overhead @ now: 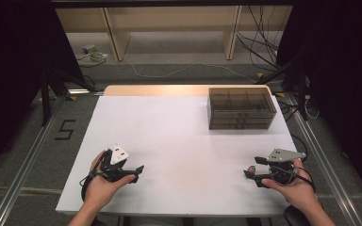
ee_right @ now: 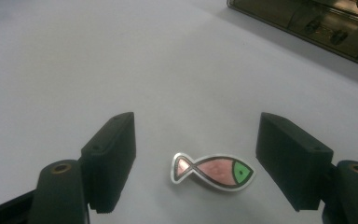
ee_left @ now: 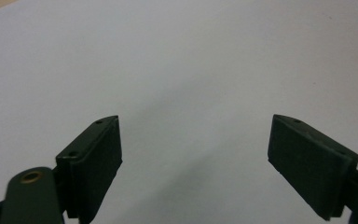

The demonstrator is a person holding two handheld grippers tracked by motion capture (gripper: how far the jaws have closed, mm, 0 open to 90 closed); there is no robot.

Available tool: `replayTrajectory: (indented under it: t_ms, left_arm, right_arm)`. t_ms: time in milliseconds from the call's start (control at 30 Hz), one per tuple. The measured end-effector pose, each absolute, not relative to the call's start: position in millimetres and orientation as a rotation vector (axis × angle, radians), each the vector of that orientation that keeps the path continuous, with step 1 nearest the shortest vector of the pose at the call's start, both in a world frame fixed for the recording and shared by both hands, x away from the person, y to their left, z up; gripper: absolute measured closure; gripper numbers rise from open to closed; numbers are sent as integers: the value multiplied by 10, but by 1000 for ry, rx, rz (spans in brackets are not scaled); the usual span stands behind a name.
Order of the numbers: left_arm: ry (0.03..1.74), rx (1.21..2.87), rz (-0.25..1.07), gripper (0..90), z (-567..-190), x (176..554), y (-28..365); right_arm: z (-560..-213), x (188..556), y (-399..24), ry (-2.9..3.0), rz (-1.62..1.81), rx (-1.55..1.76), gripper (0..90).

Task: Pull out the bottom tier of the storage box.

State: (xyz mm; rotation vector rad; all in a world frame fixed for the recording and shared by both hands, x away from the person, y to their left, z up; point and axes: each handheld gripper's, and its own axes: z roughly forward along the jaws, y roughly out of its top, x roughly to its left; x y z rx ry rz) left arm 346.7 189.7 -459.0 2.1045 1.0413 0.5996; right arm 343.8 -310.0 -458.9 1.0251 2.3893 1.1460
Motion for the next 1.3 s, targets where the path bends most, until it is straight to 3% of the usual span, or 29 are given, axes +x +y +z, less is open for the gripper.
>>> replayTrajectory:
  t_ms: [633,1300]
  left_arm:
    - [1033,2116,577,184,-4610,3452,1879]
    - [1047,2115,568,188,-4613,3461,1884]
  right_arm:
    - [-4547,3604,-3117,2339,1054,955,339]
    - [-4689,4331,-2756,2317,598,692,497]
